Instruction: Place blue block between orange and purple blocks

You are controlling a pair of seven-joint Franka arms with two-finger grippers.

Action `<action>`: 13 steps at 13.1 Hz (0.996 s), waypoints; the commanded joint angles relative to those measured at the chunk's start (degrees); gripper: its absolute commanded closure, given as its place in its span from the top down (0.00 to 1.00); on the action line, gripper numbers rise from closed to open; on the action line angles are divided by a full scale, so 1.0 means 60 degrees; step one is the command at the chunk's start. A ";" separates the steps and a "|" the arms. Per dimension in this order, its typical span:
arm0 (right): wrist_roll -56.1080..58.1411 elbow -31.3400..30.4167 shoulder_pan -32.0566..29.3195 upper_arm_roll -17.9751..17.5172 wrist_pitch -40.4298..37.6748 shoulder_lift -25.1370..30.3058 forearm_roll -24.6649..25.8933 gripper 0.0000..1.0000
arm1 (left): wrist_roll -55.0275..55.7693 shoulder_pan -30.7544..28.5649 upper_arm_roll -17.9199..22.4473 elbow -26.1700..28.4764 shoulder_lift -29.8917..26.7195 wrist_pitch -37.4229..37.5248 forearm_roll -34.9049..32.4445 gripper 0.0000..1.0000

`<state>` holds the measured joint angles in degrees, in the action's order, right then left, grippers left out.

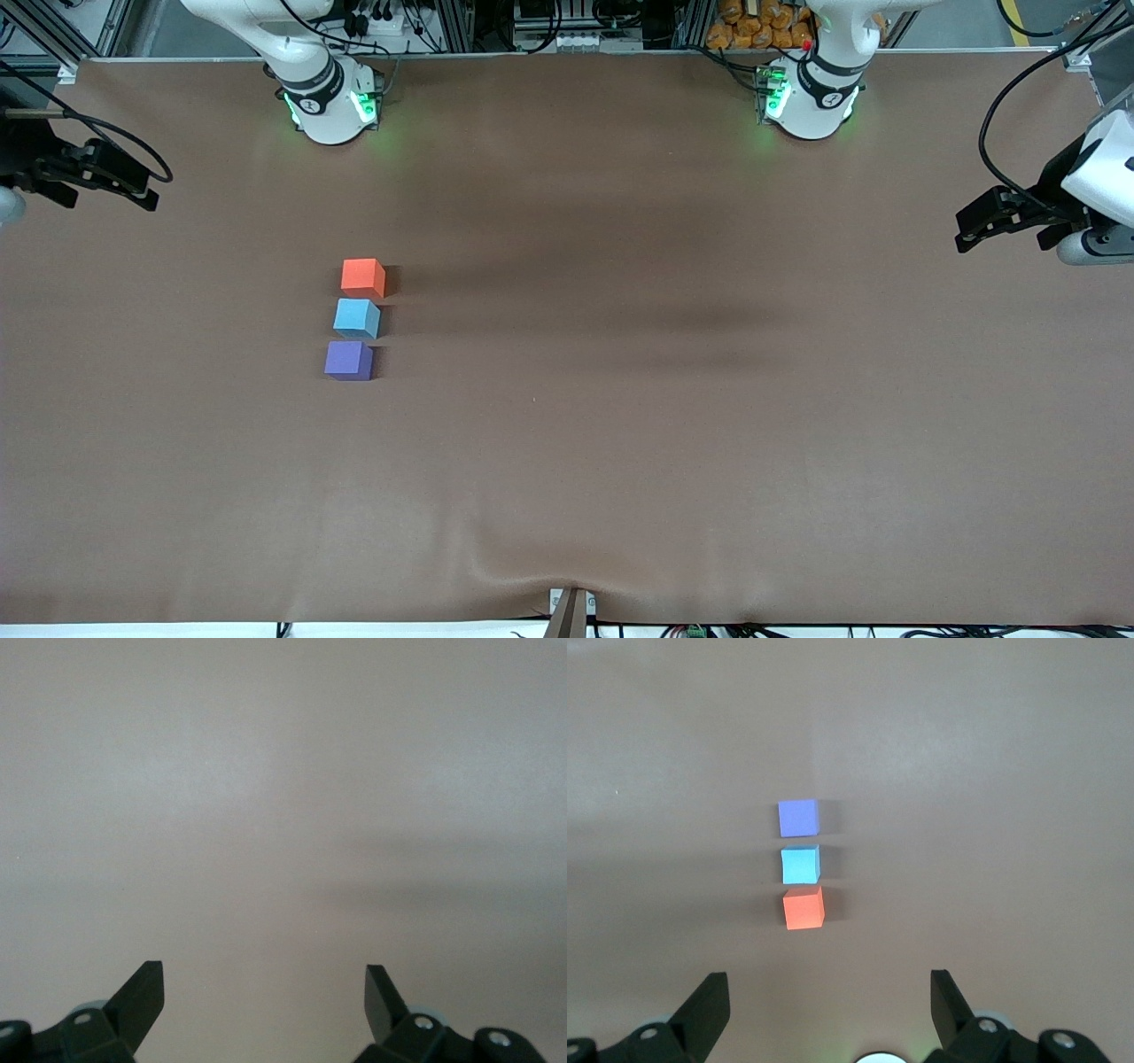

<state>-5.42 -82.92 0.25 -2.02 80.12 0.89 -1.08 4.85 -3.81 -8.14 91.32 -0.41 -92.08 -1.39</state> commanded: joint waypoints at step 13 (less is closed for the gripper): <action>0.0243 0.0665 -0.0129 0.0116 -0.0082 -0.0133 -0.0126 1.00 | -0.0192 -0.0112 -0.0064 -0.0777 -0.0121 0.1196 0.0159 1.00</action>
<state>-4.60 -80.26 -0.46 -0.61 80.39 0.44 -1.23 4.61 -3.89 -8.08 87.10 -0.61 -86.21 -1.39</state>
